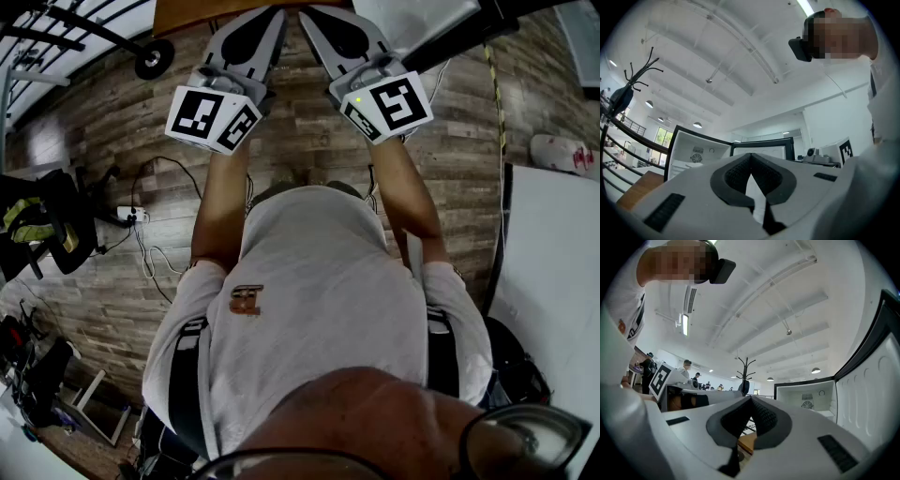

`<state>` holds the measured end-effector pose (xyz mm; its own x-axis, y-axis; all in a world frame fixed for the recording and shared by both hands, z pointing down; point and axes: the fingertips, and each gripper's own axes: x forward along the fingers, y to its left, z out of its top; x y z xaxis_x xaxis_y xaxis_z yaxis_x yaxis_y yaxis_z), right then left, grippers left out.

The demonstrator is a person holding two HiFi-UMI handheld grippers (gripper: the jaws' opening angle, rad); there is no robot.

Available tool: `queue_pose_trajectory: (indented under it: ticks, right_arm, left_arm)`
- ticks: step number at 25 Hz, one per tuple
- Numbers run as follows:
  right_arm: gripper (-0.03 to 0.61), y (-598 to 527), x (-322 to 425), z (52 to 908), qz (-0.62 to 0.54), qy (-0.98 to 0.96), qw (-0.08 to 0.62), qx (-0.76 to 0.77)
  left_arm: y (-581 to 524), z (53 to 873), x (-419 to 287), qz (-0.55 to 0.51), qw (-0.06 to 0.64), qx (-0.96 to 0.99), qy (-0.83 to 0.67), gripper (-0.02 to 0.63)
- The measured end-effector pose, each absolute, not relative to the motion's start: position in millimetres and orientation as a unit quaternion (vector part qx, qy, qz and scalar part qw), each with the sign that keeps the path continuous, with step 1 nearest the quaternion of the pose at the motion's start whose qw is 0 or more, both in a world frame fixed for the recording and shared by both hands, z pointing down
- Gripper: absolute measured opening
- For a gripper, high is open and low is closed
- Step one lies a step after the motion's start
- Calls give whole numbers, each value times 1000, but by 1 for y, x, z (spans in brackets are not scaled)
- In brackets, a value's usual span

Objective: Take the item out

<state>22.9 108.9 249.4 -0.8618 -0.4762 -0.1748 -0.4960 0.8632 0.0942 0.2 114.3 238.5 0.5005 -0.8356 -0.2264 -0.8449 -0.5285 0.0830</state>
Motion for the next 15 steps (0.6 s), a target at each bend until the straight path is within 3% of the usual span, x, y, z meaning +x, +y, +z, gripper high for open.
queue_pose_trajectory:
  ticks: [15]
  right_arm:
    - [32,96,3,258,56,958,89,-267]
  left_arm:
    - [103,250,-27,118,20,-873,473,18]
